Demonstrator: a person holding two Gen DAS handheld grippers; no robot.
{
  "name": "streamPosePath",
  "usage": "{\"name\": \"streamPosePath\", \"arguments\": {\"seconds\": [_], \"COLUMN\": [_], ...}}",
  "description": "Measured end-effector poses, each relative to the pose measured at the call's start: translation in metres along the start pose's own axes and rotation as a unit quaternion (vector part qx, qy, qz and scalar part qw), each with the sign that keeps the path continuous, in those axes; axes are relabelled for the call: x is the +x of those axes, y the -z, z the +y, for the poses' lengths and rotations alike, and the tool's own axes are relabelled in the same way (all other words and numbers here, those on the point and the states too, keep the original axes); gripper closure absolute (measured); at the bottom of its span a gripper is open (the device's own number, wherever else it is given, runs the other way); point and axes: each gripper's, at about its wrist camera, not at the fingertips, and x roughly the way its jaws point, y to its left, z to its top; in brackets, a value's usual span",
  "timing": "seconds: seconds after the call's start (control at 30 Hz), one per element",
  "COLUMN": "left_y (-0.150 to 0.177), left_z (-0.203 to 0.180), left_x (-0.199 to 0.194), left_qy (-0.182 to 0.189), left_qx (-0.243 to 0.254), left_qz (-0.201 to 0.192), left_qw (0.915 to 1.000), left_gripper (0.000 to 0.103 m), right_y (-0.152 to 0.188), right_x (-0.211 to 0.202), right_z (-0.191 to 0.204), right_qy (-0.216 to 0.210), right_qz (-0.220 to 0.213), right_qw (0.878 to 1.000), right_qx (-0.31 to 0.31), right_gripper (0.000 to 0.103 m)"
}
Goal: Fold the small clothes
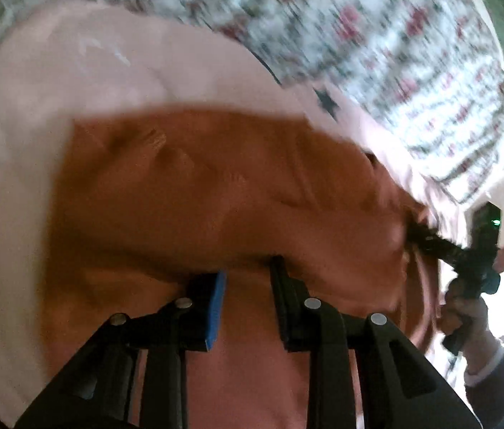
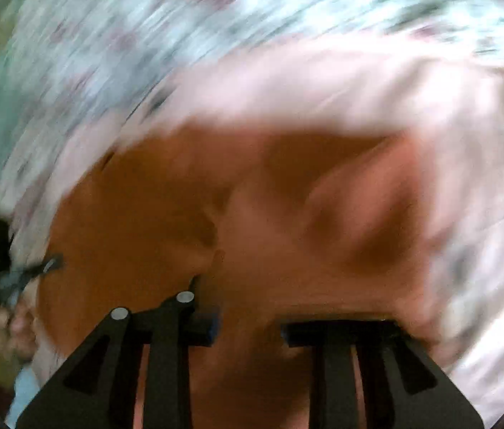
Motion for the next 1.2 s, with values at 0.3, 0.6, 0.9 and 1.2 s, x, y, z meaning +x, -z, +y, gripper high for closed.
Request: {"name": "streamPosePath", "arguments": {"seconds": [0.3, 0.6, 0.9, 1.2], "left_y": [0.002, 0.068, 0.120, 0.190], "left_z": [0.036, -0.007, 0.012, 0.025], "left_x": [-0.026, -0.034, -0.069, -0.095], "left_qy": [-0.049, -0.018, -0.012, 0.015], "left_qx": [-0.069, -0.061, -0.111, -0.185], "left_qz": [-0.054, -0.029, -0.022, -0.010], "left_qw": [0.9949, 0.9975, 0.9935, 0.9826], "left_gripper": [0.075, 0.058, 0.054, 0.036], "right_y": [0.000, 0.051, 0.012, 0.053], "right_x": [-0.035, 0.051, 0.039, -0.020], "right_z": [0.017, 0.122, 0.082, 0.059], "right_qy": [-0.010, -0.139, -0.022, -0.040], "right_qz": [-0.038, 0.165, 0.042, 0.035], "right_qw": [0.999, 0.962, 0.996, 0.998], "right_qx": [-0.027, -0.168, -0.073, -0.024], "right_gripper": [0.080, 0.080, 0.096, 0.096]}}
